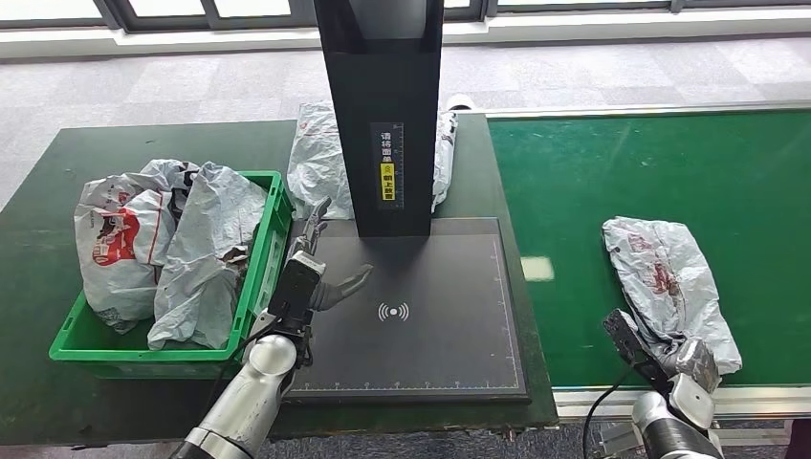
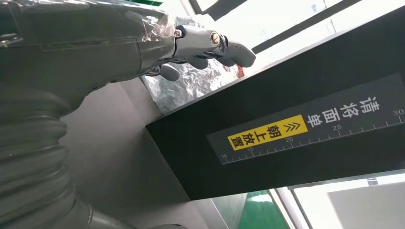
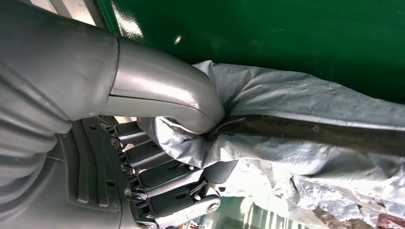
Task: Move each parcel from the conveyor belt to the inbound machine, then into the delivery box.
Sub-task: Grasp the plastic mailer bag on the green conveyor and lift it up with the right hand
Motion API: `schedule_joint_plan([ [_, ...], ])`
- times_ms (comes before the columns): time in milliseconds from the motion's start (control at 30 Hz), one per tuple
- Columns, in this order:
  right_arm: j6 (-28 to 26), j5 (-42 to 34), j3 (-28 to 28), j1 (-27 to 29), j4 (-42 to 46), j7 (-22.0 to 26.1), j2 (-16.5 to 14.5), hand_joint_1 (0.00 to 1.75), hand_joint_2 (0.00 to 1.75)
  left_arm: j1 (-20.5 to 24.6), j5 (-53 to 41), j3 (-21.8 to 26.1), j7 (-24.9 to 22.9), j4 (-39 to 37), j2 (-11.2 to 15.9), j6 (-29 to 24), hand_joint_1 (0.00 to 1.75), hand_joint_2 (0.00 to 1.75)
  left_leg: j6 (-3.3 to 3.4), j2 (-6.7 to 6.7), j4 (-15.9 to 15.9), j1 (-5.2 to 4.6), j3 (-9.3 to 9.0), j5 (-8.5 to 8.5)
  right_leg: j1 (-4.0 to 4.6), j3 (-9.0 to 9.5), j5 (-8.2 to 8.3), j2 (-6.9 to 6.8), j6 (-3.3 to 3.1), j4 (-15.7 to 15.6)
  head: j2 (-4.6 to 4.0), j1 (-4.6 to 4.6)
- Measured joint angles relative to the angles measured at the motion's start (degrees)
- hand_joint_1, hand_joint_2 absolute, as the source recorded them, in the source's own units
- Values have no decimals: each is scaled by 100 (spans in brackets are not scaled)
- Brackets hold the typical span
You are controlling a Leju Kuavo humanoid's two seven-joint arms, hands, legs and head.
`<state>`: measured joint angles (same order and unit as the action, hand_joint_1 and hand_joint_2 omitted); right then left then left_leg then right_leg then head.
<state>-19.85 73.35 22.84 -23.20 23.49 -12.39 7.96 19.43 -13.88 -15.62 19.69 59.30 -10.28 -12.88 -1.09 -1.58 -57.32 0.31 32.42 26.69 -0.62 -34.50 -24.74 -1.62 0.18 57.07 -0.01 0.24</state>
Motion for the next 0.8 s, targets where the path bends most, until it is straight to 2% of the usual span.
schedule_joint_plan([
  [267,73,-8,0,-43,-32,106,-3,175,175,-14,82,13,-41,55,4,156,0,175,0,3,0,0,4,0,-1,1,0,-4,0,1,-1,1],
  [333,-272,-135,0,-38,17,570,-53,175,175,-40,201,38,-111,142,5,306,0,175,0,3,1,0,14,0,-2,1,0,-5,0,2,0,2],
  [400,-645,-376,-11,18,308,1246,-219,175,175,-76,259,77,-180,269,7,392,0,175,1,-5,2,1,38,1,-2,-1,0,-3,0,4,0,1],
  [467,-640,-692,-127,159,946,1701,-480,175,175,-109,240,111,-214,393,9,391,0,175,-1,-9,3,1,38,1,0,-5,0,1,0,4,0,1],
  [600,-123,-1349,-944,565,2529,2148,-968,175,175,-156,189,186,-88,534,13,202,0,175,-10,-5,6,4,12,-7,3,-13,-1,1,-2,11,1,0],
  [700,307,-1839,-2034,811,3559,2119,-1155,175,175,-158,232,219,118,590,34,35,0,175,-12,-5,7,6,13,-8,5,-17,-4,3,-7,15,0,0],
  [800,787,-2450,-3150,833,4031,2211,-1243,175,175,-136,357,226,329,604,58,-150,0,175,-13,-9,7,7,13,-8,6,-18,-4,8,-7,16,0,1],
])
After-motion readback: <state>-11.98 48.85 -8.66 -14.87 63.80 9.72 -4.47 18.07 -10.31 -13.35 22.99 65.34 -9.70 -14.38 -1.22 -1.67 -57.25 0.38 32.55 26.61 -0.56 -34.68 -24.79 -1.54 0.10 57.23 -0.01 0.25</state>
